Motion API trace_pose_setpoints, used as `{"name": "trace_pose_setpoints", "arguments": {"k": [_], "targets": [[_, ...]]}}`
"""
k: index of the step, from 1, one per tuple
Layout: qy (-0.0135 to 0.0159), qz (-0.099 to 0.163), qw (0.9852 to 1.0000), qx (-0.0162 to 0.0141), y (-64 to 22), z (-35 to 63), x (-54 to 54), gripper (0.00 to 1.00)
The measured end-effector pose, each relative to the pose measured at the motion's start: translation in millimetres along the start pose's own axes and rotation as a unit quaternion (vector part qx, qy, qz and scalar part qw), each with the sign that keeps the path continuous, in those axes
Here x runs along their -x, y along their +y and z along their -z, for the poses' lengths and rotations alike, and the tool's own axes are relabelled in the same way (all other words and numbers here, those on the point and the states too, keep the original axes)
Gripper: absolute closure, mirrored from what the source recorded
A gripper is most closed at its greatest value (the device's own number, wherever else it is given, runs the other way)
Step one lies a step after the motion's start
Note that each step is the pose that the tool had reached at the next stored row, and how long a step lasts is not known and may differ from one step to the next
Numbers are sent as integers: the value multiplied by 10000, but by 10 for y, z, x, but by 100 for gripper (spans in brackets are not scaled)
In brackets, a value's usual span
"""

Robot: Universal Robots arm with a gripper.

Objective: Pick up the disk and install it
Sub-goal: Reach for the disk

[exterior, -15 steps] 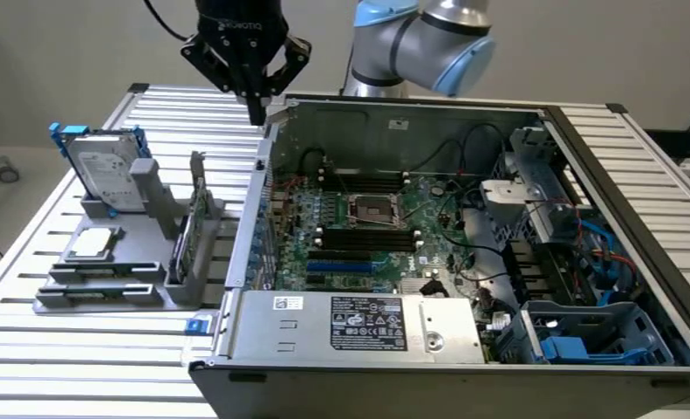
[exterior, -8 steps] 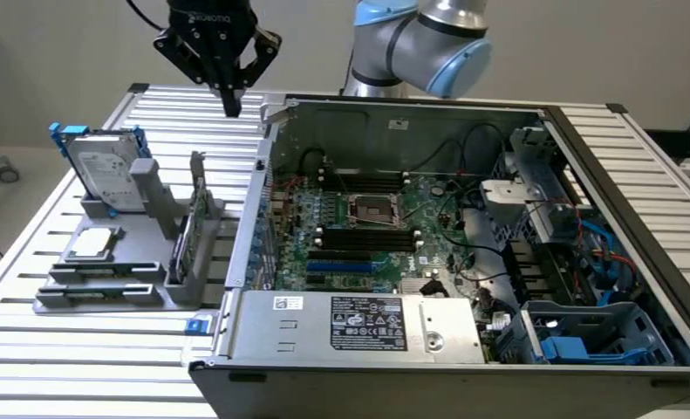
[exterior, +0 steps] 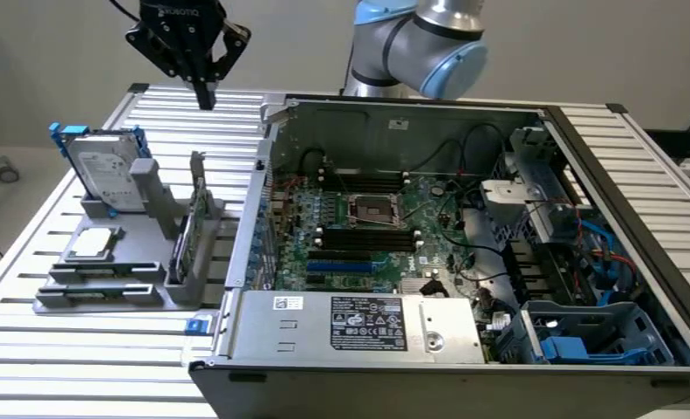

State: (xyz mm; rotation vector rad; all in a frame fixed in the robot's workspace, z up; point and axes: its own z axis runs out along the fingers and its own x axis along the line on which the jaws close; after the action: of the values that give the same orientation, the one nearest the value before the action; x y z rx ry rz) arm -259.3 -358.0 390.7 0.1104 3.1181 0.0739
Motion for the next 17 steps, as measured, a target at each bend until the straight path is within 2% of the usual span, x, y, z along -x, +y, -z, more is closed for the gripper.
{"name": "trace_pose_setpoints", "arguments": {"k": [4,13,17], "targets": [[7,2,10000,-5,15,-11,-164,89],[54,14,10000,-17,5,-62,-511,89],[83,21,10000,-43,10,-70,-643,89]]}}
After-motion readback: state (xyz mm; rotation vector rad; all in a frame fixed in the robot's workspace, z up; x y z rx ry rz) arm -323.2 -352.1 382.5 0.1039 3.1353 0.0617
